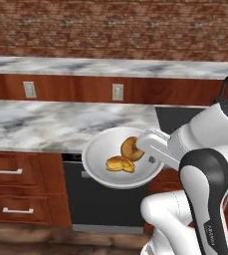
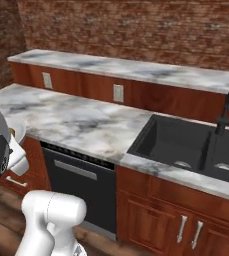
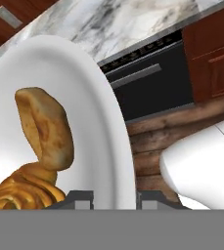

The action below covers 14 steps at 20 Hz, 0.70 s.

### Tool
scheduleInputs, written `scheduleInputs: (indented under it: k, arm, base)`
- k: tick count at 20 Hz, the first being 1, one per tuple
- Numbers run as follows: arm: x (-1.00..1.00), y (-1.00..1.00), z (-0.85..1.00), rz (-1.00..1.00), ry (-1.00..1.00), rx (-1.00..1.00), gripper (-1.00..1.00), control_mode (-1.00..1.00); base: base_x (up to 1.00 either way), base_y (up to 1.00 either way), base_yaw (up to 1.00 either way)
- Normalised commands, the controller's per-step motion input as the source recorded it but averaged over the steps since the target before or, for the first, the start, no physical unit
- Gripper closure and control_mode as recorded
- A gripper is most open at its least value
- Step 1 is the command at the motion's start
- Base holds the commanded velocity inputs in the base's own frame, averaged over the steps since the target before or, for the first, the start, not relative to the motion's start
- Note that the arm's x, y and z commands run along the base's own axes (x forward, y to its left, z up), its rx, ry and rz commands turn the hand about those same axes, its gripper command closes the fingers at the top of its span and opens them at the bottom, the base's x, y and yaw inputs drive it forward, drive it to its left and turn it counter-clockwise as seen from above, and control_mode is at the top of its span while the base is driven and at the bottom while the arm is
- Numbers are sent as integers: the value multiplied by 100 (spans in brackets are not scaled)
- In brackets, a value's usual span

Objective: Pick up the heated bread from the toaster oven and place it in the bowl. Then move the bread bowl to the dining counter.

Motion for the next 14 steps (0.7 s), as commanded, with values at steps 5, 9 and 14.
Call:
scheduleInputs:
  k: [5,9,14]
  arm:
    - [0,0,0,0,0,0,100,100]
    - [0,0,0,0,0,0,100,100]
    - [0,0,0,0,0,0,100,100]
  base:
    - [0,100,5]
    - [1,100,2]
    - [2,100,0]
